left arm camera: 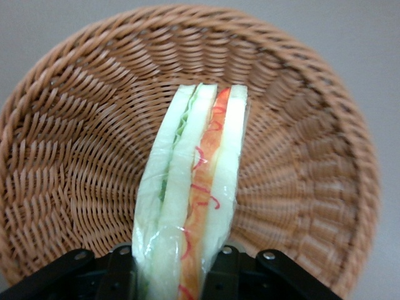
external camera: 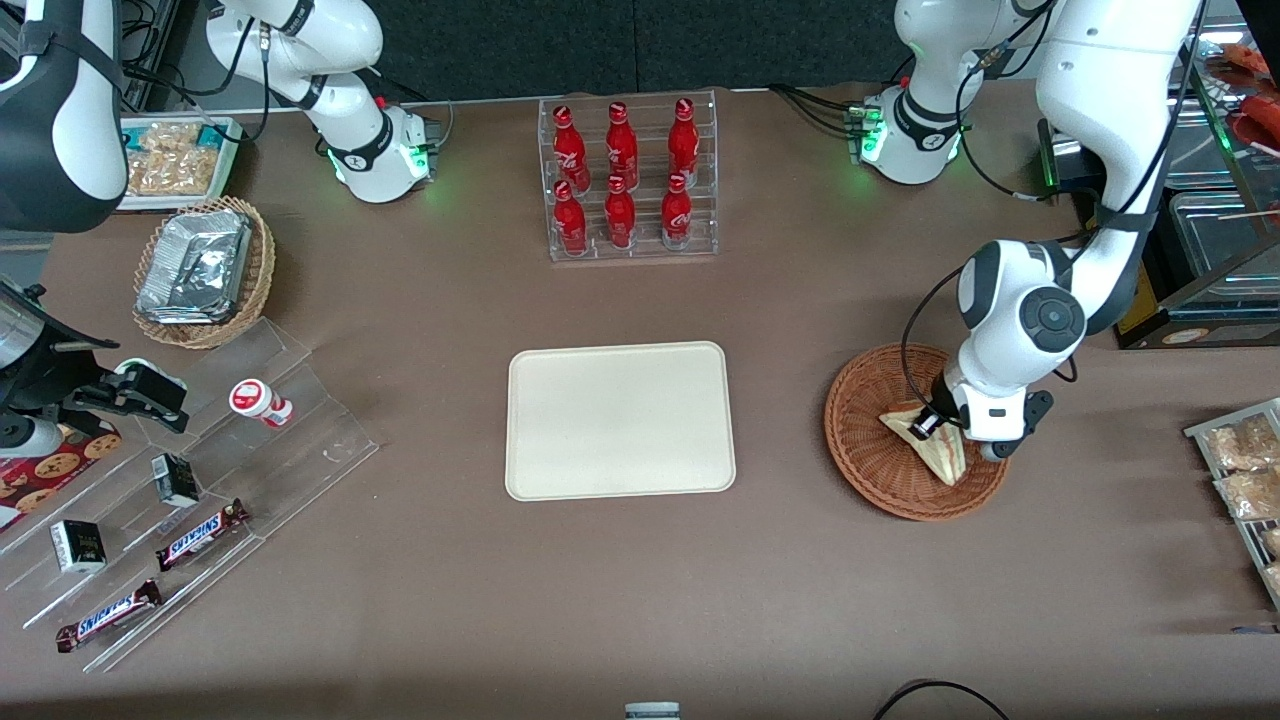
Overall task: Place sandwich from basket to tray
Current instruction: 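Close the left gripper on the sandwich and lift it, then carry the held sandwich over to the cream tray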
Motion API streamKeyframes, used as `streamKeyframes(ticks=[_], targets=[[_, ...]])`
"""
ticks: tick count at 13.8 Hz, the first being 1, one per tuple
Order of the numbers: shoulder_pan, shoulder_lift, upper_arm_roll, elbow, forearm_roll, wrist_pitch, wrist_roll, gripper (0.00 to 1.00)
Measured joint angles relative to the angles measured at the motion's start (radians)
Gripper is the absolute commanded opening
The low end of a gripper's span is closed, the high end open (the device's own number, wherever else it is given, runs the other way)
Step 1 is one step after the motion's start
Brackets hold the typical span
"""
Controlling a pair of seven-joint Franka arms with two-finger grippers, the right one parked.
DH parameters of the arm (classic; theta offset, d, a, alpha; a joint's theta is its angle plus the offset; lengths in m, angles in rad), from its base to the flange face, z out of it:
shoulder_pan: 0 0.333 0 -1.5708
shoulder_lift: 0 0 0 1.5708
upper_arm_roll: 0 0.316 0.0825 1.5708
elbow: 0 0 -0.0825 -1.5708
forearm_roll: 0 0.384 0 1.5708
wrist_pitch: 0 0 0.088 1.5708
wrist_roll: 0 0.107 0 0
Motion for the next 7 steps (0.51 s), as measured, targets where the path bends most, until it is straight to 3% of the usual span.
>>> streamKeyframes(ticks=[5,7], targets=[[-0.023,-0.061,-0.165,0.292,0.000,-0.417,0.000,0.08],[-0.050,-0.045,-0.219,0.375,0.000,-0.469,0.000,0.08]])
